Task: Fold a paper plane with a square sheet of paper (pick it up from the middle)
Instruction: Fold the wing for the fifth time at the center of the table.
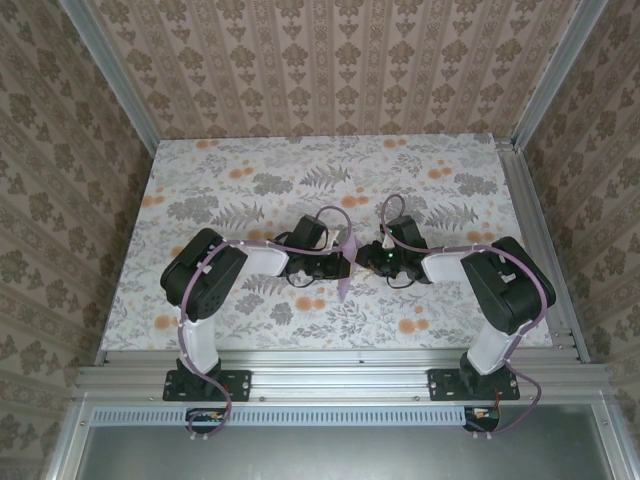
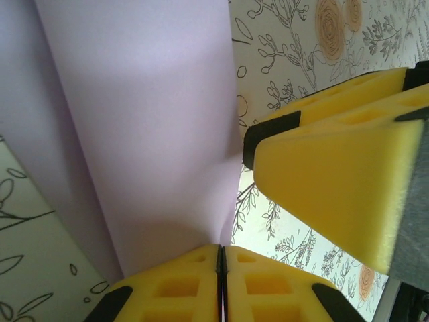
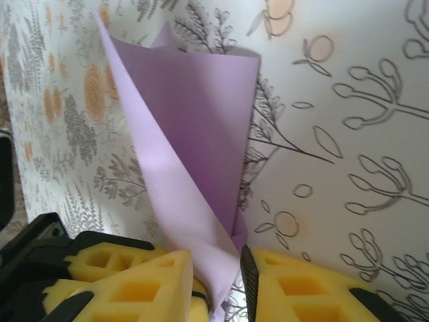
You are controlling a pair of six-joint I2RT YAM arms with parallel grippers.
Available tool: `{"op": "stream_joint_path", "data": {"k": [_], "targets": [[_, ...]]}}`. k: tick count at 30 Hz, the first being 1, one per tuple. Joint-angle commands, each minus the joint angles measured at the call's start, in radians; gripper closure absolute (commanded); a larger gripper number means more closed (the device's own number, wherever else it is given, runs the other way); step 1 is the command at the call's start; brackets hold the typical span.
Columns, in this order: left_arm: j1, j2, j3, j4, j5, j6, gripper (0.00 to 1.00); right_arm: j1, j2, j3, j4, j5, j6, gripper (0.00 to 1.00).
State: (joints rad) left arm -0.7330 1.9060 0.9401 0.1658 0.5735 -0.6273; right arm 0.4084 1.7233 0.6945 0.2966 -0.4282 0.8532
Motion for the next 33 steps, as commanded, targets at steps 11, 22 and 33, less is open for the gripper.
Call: {"op": "stream_joint_path", "data": {"k": [11, 22, 33], "targets": [[0.009, -0.012, -0.016, 0.006, 0.016, 0.023, 0.91, -0.001, 0.035, 0.028, -0.001, -0.022, -0.016, 0.68], [0.012, -0.015, -0.017, 0.000, 0.023, 0.032, 0.91, 0.002, 0.036, 0.019, 0.061, -0.078, 0.008, 0.74], [0.011, -0.048, -0.006, -0.029, 0.032, 0.047, 0.86, 0.010, 0.041, 0.068, -0.079, -0.017, -0.089, 0.92]]}}
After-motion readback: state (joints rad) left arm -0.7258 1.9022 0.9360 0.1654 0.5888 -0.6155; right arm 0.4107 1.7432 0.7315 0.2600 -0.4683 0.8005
